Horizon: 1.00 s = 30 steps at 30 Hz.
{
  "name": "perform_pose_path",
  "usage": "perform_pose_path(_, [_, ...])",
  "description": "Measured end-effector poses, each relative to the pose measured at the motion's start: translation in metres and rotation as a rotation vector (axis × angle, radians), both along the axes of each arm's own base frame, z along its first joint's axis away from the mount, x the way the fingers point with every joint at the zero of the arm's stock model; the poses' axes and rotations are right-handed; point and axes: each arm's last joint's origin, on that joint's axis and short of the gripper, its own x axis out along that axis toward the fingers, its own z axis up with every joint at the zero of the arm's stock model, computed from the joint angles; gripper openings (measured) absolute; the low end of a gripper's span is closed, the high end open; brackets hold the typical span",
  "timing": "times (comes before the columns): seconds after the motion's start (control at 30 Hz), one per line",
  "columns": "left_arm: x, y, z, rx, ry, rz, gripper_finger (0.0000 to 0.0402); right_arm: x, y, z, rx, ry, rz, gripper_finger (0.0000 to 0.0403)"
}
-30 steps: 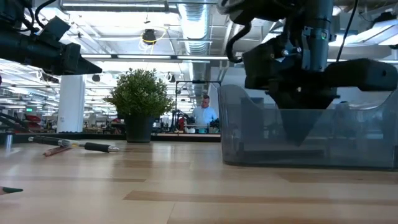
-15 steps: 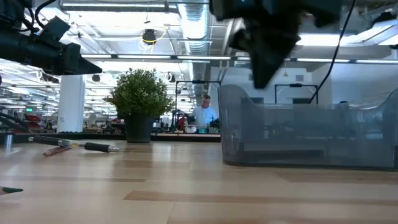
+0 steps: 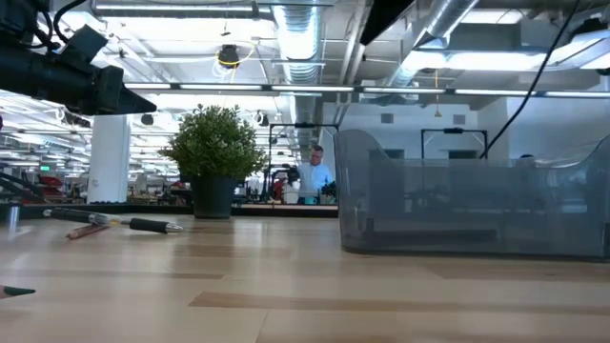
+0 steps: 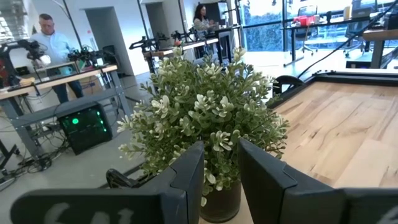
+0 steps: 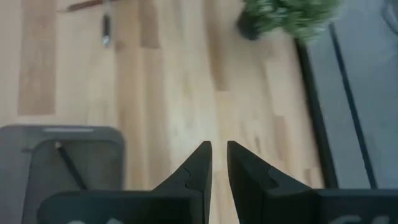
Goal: Sort pens & pencils
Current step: Put the top black pen into the transparent bin
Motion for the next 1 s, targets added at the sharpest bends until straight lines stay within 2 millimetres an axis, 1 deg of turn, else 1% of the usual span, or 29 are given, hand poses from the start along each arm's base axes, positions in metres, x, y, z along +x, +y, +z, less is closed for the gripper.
perform_pose_path(0.1, [0.000, 0.000, 0.000, 0.000, 0.000, 0.000, 0.0091, -0.013, -0.015, 0.003, -0.007, -0.044, -0.030, 0.0072])
perform_pose_path(0.17, [0.000, 0.000, 0.000, 0.000, 0.000, 0.000, 0.0091, -0.024, -0.024, -0.001, -0.009, -0.072, -0.052, 0.0072])
perform_pose_path(0.37, [0.000, 0.000, 0.000, 0.000, -0.001, -0.001, 0.0091, -0.071, -0.052, -0.015, 0.022, -0.207, -0.199, 0.0072])
perform_pose_path(0.47, [0.000, 0.000, 0.000, 0.000, -0.001, -0.001, 0.0091, -0.092, -0.059, -0.023, 0.038, -0.267, -0.256, 0.0072])
perform_pose_path(0.53, [0.000, 0.000, 0.000, 0.000, -0.001, -0.001, 0.0091, -0.101, -0.061, -0.029, 0.052, -0.299, -0.283, 0.0072])
perform_pose_path(0.63, [0.000, 0.000, 0.000, -0.002, -0.005, -0.001, 0.0092, -0.110, -0.061, -0.041, 0.067, -0.329, -0.301, 0.0072])
perform_pose_path(0.77, [0.000, 0.000, 0.001, -0.025, -0.035, 0.000, 0.0109, -0.113, -0.058, -0.052, 0.077, -0.328, -0.285, 0.0072])
perform_pose_path(0.87, [0.001, 0.000, 0.001, -0.031, -0.041, -0.023, 0.0136, -0.113, -0.058, -0.057, 0.078, -0.311, -0.284, 0.0072])
perform_pose_path(1.0, [0.002, -0.001, 0.001, -0.040, -0.046, -0.067, 0.0182, -0.112, -0.059, -0.060, 0.076, -0.303, -0.287, 0.0072])
